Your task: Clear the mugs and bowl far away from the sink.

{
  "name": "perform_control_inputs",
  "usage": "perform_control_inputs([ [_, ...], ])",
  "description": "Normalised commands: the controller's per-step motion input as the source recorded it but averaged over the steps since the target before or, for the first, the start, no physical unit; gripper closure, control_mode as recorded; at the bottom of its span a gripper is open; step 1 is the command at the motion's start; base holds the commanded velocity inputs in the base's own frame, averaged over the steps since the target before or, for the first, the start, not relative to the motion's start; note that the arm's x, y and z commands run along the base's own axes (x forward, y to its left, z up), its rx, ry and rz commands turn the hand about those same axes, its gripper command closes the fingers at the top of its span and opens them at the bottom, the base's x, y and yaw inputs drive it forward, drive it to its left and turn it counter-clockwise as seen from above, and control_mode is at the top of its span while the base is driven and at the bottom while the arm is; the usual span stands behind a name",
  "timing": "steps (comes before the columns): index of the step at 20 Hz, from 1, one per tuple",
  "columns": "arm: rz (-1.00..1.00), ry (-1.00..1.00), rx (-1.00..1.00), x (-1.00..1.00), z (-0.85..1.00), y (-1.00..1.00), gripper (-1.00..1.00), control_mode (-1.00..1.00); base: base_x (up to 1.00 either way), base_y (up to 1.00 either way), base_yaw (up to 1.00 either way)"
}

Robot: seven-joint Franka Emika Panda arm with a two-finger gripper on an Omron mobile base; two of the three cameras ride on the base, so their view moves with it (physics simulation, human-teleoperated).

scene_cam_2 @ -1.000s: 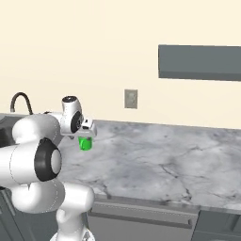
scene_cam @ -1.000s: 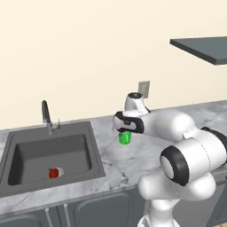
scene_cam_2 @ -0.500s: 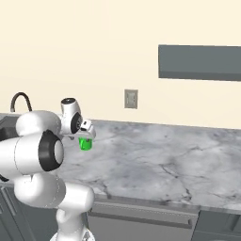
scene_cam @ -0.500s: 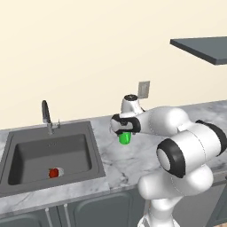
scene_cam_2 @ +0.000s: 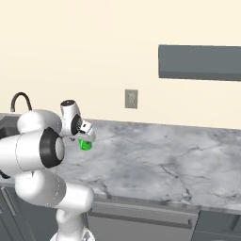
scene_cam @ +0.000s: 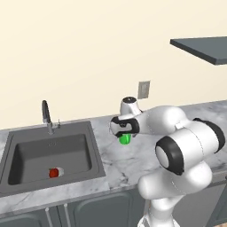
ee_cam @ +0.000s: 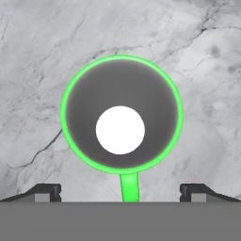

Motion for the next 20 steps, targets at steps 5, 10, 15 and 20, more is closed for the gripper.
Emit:
perform_control_inputs([
  [5, -0.04, 0.0, 0.0, 0.0, -0.23, 0.0, -1.0, -1.0, 0.0, 0.0, 0.0],
  [10, 0.0, 0.0, 0.0, 0.09, -0.22, 0.0, -1.0, -1.0, 0.0, 0.0, 0.0],
  [15, 0.0, -0.01, 0.0, 0.05, -0.14, 0.0, 1.0, -1.0, 0.0, 0.0, 0.0],
  [20, 0.0, -0.05, 0.0, 0.0, -0.01, 0.0, 1.0, -1.0, 0.0, 0.0, 0.0],
])
